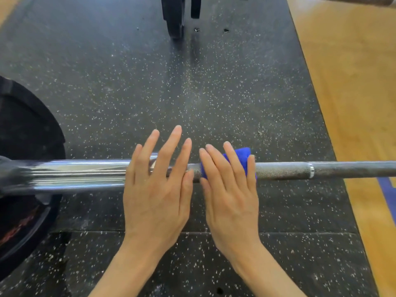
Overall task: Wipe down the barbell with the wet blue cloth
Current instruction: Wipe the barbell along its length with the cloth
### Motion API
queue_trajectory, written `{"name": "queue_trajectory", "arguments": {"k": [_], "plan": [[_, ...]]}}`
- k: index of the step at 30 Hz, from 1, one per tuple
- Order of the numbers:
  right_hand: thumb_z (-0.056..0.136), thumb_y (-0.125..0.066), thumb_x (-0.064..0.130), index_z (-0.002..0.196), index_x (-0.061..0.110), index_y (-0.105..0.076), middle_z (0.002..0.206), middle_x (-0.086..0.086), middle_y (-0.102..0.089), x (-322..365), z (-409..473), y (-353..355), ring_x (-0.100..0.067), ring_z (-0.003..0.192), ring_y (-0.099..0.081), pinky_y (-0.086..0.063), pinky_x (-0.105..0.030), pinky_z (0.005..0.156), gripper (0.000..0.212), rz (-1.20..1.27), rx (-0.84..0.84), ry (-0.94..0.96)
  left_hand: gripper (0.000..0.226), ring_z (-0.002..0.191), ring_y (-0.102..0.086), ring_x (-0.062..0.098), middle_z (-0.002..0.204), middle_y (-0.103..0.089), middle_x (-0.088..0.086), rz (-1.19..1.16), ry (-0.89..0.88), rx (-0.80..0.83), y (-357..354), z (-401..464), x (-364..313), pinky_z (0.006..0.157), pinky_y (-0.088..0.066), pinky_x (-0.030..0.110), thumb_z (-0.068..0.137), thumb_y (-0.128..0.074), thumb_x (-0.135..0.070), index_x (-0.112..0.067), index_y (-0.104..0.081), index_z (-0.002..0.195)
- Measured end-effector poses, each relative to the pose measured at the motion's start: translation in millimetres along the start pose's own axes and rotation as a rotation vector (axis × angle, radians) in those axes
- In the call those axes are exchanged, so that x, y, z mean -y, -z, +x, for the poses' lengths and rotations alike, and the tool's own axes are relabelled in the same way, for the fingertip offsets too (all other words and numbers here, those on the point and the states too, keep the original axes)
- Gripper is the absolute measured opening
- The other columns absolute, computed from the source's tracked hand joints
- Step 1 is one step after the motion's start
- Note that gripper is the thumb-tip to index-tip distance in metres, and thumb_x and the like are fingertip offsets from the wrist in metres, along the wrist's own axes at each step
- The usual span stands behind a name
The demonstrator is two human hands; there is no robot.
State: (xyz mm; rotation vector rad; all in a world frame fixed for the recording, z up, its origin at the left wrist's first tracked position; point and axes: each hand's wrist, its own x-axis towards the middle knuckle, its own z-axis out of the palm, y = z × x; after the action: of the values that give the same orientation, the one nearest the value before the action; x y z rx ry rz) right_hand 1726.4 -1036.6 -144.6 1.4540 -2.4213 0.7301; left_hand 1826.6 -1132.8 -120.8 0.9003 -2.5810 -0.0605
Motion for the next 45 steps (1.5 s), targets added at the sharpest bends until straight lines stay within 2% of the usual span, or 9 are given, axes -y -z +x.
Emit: {"name": "queue_trajectory", "arguments": {"k": [2,7,12,17,22,27,33,38,45], "plan": [[0.113,-0.024,0.031,0.147,0.011,-0.048,0.15,-0.005,-0.051,-17,3,2,-0.026,0.147,-0.034,-0.008,-0.041,0.127,0.046,-0.029,0.011,0.051,0.046,0.145,-0.031,0.034,0.158,-0.042,0.006,0.002,-0.022,-0.011,-1,1,4,0.121,-0.019,0.045,0.106,-0.037,-0.029,-0.01,-0.057,0.143],[0.111,-0.027,0.029,0.145,0.01,-0.049,0.15,-0.007,-0.049,-13,6,-2,-0.027,0.147,-0.033,-0.008,-0.045,0.126,0.045,0.009,-0.045,-0.137,0.045,0.143,-0.034,0.031,0.156,-0.046,0.004,0.008,-0.038,-0.033,-5,11,5,0.117,-0.024,0.043,0.107,-0.036,-0.03,-0.013,-0.059,0.142],[0.112,-0.026,0.031,0.145,0.009,-0.052,0.149,-0.007,-0.052,-23,18,-4,-0.026,0.144,-0.037,-0.014,-0.042,0.126,0.047,-0.009,0.012,0.053,0.044,0.143,-0.035,0.032,0.154,-0.049,0.004,-0.008,-0.032,-0.059,-9,22,11,0.119,-0.021,0.042,0.107,-0.037,-0.029,-0.013,-0.06,0.141],[0.109,-0.032,0.025,0.147,0.008,-0.048,0.154,-0.007,-0.045,-19,19,-8,-0.028,0.151,-0.026,-0.009,-0.047,0.126,0.045,0.001,-0.057,-0.144,0.041,0.141,-0.041,0.03,0.149,-0.054,0.0,-0.005,-0.023,-0.086,-15,36,11,0.115,-0.028,0.044,0.107,-0.039,-0.028,-0.015,-0.062,0.139],[0.111,-0.029,0.03,0.147,0.009,-0.05,0.152,-0.005,-0.049,-20,35,-13,-0.026,0.147,-0.034,-0.012,-0.043,0.126,0.046,-0.021,0.0,0.034,0.036,0.135,-0.05,0.025,0.141,-0.061,-0.005,-0.046,-0.08,-0.164,-21,50,22,0.106,-0.036,0.039,0.106,-0.044,-0.024,-0.017,-0.066,0.134],[0.109,-0.033,0.023,0.148,0.007,-0.046,0.157,-0.008,-0.041,-40,25,-7,-0.03,0.153,-0.022,-0.009,-0.046,0.127,0.044,0.028,-0.102,-0.186,0.035,0.132,-0.047,0.025,0.141,-0.061,0.0,-0.1,-0.156,-0.156,-24,44,29,0.119,-0.024,0.04,0.103,-0.05,-0.02,-0.015,-0.066,0.134],[0.109,-0.033,0.023,0.148,0.008,-0.047,0.153,-0.006,-0.046,-28,38,-20,-0.027,0.149,-0.031,-0.011,-0.044,0.126,0.043,-0.006,-0.047,0.026,0.044,0.135,-0.04,0.029,0.151,-0.051,0.005,-0.006,-0.1,-0.143,-31,37,25,0.123,-0.014,0.039,0.106,-0.039,-0.026,-0.009,-0.057,0.143],[0.11,-0.031,0.025,0.147,0.009,-0.048,0.153,-0.006,-0.046,-44,33,-14,-0.029,0.15,-0.028,-0.011,-0.048,0.126,0.044,0.015,-0.113,-0.135,0.042,0.131,-0.042,0.028,0.147,-0.055,0.004,-0.023,-0.092,-0.141,-32,41,22,0.12,-0.02,0.04,0.107,-0.04,-0.03,-0.013,-0.066,0.134],[0.112,-0.027,0.03,0.148,0.01,-0.047,0.153,-0.006,-0.047,-56,45,-20,-0.028,0.147,-0.033,-0.013,-0.045,0.126,0.046,-0.029,-0.074,0.006,0.037,0.127,-0.045,0.028,0.142,-0.059,0.003,-0.04,-0.084,-0.148,-34,55,26,0.116,-0.024,0.04,0.105,-0.045,-0.03,-0.017,-0.069,0.13]]}}
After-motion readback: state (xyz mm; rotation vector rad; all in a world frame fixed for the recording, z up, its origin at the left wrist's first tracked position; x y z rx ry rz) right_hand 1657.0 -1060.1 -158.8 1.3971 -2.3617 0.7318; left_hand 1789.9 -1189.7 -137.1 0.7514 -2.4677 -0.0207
